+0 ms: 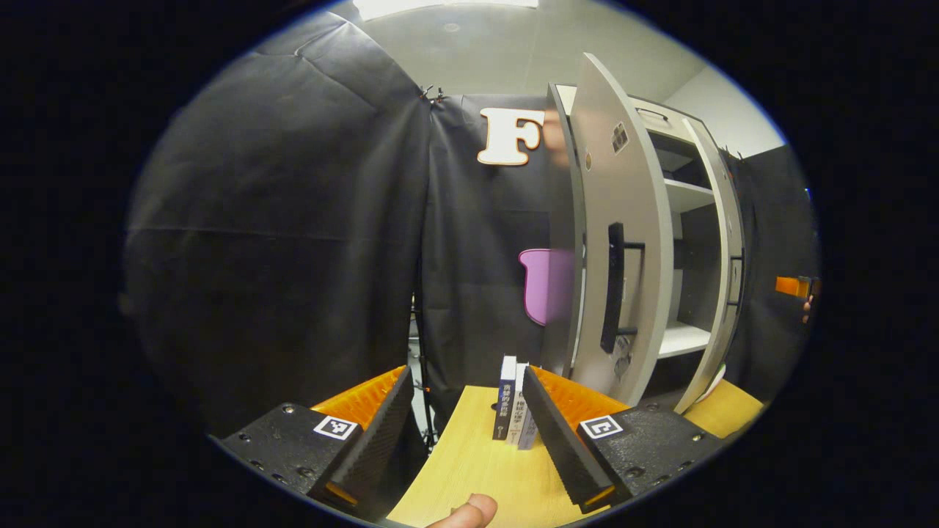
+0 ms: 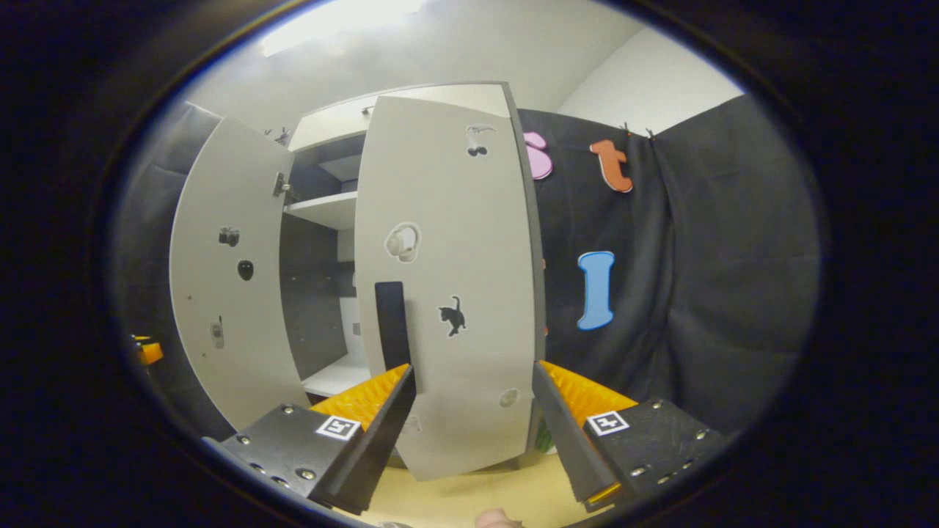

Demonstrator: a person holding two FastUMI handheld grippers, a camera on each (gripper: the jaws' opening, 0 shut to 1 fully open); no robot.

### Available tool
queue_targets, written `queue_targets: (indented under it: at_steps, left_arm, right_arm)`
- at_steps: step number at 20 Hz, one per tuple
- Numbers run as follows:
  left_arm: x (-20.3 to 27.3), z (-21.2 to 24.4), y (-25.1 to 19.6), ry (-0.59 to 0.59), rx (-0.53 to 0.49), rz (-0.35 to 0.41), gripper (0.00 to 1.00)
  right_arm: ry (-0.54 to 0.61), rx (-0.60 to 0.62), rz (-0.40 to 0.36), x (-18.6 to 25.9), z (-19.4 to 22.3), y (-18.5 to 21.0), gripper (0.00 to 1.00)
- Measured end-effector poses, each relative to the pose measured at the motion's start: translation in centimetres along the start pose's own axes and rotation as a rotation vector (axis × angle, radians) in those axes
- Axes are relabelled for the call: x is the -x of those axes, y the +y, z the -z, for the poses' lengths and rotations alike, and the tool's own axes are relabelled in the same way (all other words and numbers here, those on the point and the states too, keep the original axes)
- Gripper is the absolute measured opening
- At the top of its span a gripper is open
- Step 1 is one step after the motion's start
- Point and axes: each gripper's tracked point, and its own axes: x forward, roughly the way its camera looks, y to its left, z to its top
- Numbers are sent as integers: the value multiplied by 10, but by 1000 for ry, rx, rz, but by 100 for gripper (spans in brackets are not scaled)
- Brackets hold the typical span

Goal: Grasp the bottle in the cabinet with the left hand and place it on the coaster, then close the right door with the right hand and the left door with the left hand.

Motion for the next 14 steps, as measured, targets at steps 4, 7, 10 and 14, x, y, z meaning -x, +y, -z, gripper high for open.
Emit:
queue_targets:
  at_steps: [4, 7, 10, 14]
  left_arm:
    - [-30, -15, -12, -12, 12, 35, 95]
    - [-54, -23, -30, -2, 25, 59, 95]
    - [-58, -24, -80, 19, 66, 172, 94]
    - [-50, -29, -108, -3, -57, 176, 87]
  right_arm:
    - [-29, 32, 15, 37, -24, -17, 93]
    - [-36, 20, 24, 68, -33, -30, 93]
    - [-40, 39, 26, 90, -33, -43, 96]
    - [-29, 96, 71, 115, -18, -74, 96]
